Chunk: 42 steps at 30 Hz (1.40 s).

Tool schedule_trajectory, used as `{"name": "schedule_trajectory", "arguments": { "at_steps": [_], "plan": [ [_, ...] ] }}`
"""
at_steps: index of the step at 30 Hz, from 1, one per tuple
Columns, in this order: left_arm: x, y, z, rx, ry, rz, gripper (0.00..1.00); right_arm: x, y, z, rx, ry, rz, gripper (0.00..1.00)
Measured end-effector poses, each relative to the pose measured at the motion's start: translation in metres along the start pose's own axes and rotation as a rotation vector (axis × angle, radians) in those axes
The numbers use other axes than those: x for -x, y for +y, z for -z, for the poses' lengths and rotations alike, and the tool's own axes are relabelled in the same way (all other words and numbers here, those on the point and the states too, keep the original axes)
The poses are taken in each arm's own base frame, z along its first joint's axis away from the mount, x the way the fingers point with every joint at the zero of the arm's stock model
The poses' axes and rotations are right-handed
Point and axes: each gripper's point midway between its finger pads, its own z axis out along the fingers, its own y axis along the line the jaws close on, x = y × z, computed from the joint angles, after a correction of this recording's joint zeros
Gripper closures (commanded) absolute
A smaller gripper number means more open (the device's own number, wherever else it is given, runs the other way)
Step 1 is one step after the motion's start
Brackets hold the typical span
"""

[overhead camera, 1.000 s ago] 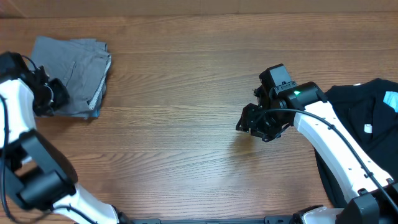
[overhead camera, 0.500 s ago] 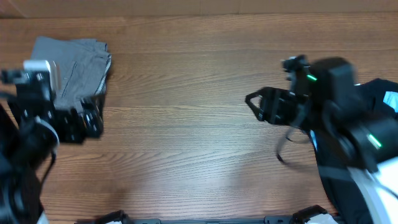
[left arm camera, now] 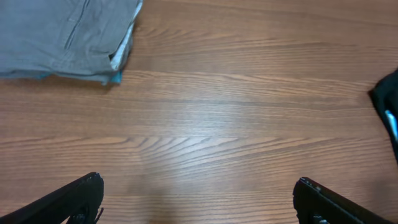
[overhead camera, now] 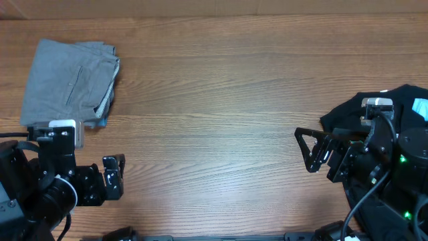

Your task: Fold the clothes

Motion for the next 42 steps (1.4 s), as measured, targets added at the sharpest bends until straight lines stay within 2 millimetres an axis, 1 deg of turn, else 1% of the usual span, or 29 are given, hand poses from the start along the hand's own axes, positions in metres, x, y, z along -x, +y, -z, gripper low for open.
{"name": "schedule_trajectory", "arguments": {
  "at_steps": [4,14,17,18,20,22,25,27,28,30,32,34,35,38,39,42],
  "plan": [
    [0.001,0.002,-0.001,0.009,0.001,0.0,0.0,-0.004,-0.004,0.0,-0.019,0.014,-0.004,0.0],
    [0.0,0.003,-0.001,0.016,0.003,0.0,0.0,-0.004,-0.005,0.0,-0.027,0.012,-0.005,0.0],
    [0.0,0.003,-0.001,0.016,0.003,0.0,0.0,-0.009,-0.01,0.0,-0.05,0.034,-0.009,0.0],
    [0.0,0.003,-0.001,0.016,0.003,0.0,0.0,-0.008,-0.012,0.0,-0.061,0.027,-0.008,0.0],
    [0.001,0.003,-0.001,0.016,0.002,0.0,0.0,0.004,-0.014,0.001,-0.079,-0.026,0.011,0.0],
    [0.001,0.003,-0.001,0.016,0.002,0.0,0.0,0.029,-0.008,0.001,-0.063,-0.135,0.08,0.0],
    [0.0,0.003,-0.001,0.016,0.003,0.0,0.0,0.063,0.001,0.004,-0.03,-0.323,0.241,0.0],
    [0.0,0.003,-0.001,0.016,0.003,0.0,0.0,0.067,-0.003,0.004,-0.034,-0.375,0.297,0.0],
    [0.0,0.003,-0.001,0.016,0.003,0.0,0.0,0.066,-0.009,0.003,-0.039,-0.406,0.322,0.0],
    [0.0,0.003,-0.001,0.017,0.003,0.0,0.0,0.057,-0.025,-0.003,-0.063,-0.433,0.348,0.0],
    [0.001,0.003,-0.001,0.017,0.002,0.0,0.0,0.046,-0.04,-0.013,-0.076,-0.459,0.364,0.0],
    [0.0,0.003,-0.001,0.017,0.003,0.001,0.0,0.022,-0.06,-0.03,-0.091,-0.436,0.364,0.0],
    [0.001,0.003,-0.001,0.016,0.003,0.0,0.0,0.005,-0.072,-0.042,-0.099,-0.405,0.357,0.0],
    [0.0,0.003,-0.001,0.016,0.003,0.0,0.0,-0.032,-0.096,-0.063,-0.115,-0.352,0.344,0.0],
    [0.0,0.003,-0.001,0.016,0.004,0.0,0.0,-0.042,-0.104,-0.068,-0.123,-0.35,0.339,0.0],
    [0.0,0.003,-0.001,0.016,0.003,0.0,0.0,-0.063,-0.122,-0.075,-0.145,-0.371,0.311,0.0]
  ]
}}
